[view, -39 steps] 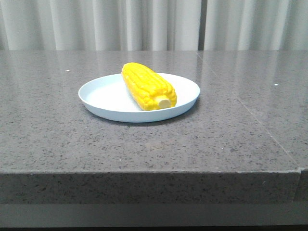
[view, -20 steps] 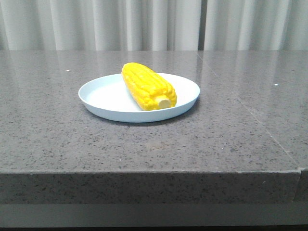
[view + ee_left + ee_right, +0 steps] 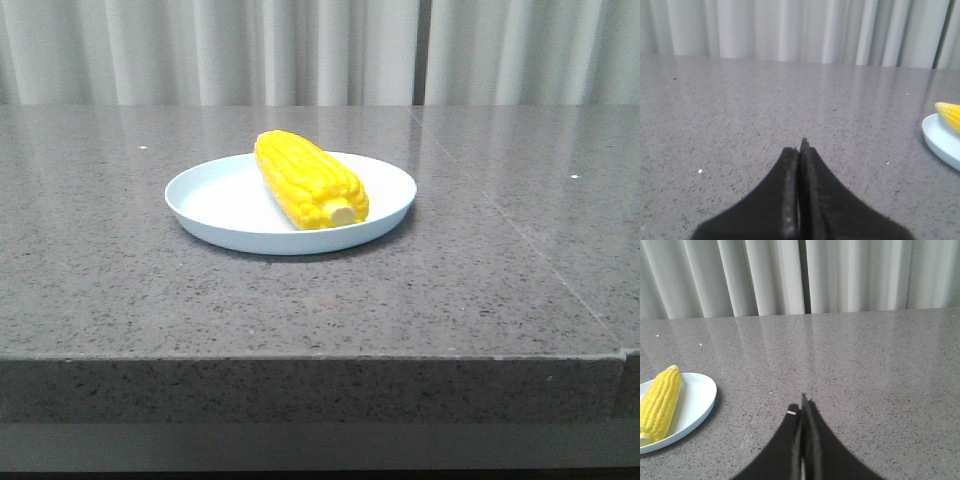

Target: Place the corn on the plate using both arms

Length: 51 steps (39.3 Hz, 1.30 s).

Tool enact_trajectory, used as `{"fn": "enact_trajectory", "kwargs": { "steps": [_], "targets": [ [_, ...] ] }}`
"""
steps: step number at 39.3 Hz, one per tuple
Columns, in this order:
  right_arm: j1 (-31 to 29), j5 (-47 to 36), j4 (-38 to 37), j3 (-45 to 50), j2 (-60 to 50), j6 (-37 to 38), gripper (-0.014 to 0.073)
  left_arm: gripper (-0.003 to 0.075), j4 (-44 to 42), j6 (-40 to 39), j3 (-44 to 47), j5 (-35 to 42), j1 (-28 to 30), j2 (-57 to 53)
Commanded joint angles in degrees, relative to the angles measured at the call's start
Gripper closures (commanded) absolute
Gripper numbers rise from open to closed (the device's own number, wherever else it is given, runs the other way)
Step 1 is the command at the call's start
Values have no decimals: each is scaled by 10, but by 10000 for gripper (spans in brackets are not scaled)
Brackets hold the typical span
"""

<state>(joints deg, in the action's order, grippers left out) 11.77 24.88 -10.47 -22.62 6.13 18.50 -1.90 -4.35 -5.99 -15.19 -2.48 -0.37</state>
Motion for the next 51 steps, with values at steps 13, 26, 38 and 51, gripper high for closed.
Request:
{"fn": "enact_trajectory", "kwargs": {
  "steps": [13, 26, 38, 51],
  "targets": [
    [-3, -48, -13, -14, 8, -8, 657, 741, 4, -2, 78, 126, 47, -9],
    [-3, -48, -13, -14, 8, -8, 657, 741, 4, -2, 78, 126, 47, -9],
    [-3, -48, -13, -14, 8, -8, 657, 741, 4, -2, 78, 126, 47, -9],
    [-4, -78, -4, 13, 6, -31, 657, 741, 4, -2, 78, 126, 47, -9]
  ]
}}
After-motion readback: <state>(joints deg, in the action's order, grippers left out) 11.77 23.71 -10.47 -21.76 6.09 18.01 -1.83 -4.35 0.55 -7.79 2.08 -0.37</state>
